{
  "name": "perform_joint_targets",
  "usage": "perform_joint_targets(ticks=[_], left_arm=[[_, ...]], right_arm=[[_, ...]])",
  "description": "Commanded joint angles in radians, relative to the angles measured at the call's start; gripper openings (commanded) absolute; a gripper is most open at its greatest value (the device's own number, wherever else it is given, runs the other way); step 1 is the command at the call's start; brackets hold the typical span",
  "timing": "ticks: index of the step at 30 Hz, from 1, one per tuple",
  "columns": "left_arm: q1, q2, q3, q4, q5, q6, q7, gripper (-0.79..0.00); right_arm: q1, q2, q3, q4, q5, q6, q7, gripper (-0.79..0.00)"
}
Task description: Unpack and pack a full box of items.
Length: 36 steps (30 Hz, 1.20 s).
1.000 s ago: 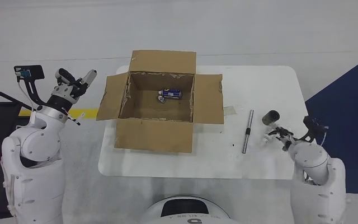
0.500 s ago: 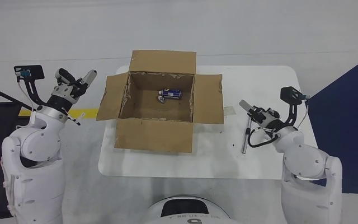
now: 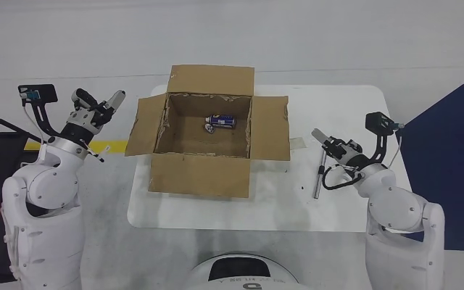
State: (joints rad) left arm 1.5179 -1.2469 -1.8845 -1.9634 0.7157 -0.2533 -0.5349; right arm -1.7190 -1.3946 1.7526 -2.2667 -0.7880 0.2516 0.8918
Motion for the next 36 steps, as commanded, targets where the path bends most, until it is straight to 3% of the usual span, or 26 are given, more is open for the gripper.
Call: perform_joint_targets(ticks=[1, 16, 18, 22, 27, 36], left_arm=[[0.000, 0.000, 0.000, 0.000, 0.000, 0.000, 0.000, 0.000], [0.000, 0.000, 0.000, 0.000, 0.000, 0.000, 0.000, 0.000], [0.000, 0.000, 0.000, 0.000, 0.000, 0.000, 0.000, 0.000], [0.000, 0.000, 0.000, 0.000, 0.000, 0.000, 0.000, 0.000], [0.000, 0.000, 0.000, 0.000, 0.000, 0.000, 0.000, 0.000], [0.000, 0.000, 0.000, 0.000, 0.000, 0.000, 0.000, 0.000]], right_arm=[[0.000, 0.000, -0.001, 0.000, 0.000, -0.001, 0.001, 0.000], [0.001, 0.000, -0.001, 0.001, -0.005, -0.001, -0.005, 0.000], [0.009, 0.005, -0.037, 0.003, -0.060, -0.051, 0.002, 0.000], [0.134, 0.013, -0.158, 0.053, -0.097, -0.136, 0.071, 0.000], [0.285, 0.007, -0.314, 0.153, -0.086, -0.121, 0.069, 0.000], [0.290, 0.006, -0.319, 0.156, -0.087, -0.117, 0.068, 0.000]])
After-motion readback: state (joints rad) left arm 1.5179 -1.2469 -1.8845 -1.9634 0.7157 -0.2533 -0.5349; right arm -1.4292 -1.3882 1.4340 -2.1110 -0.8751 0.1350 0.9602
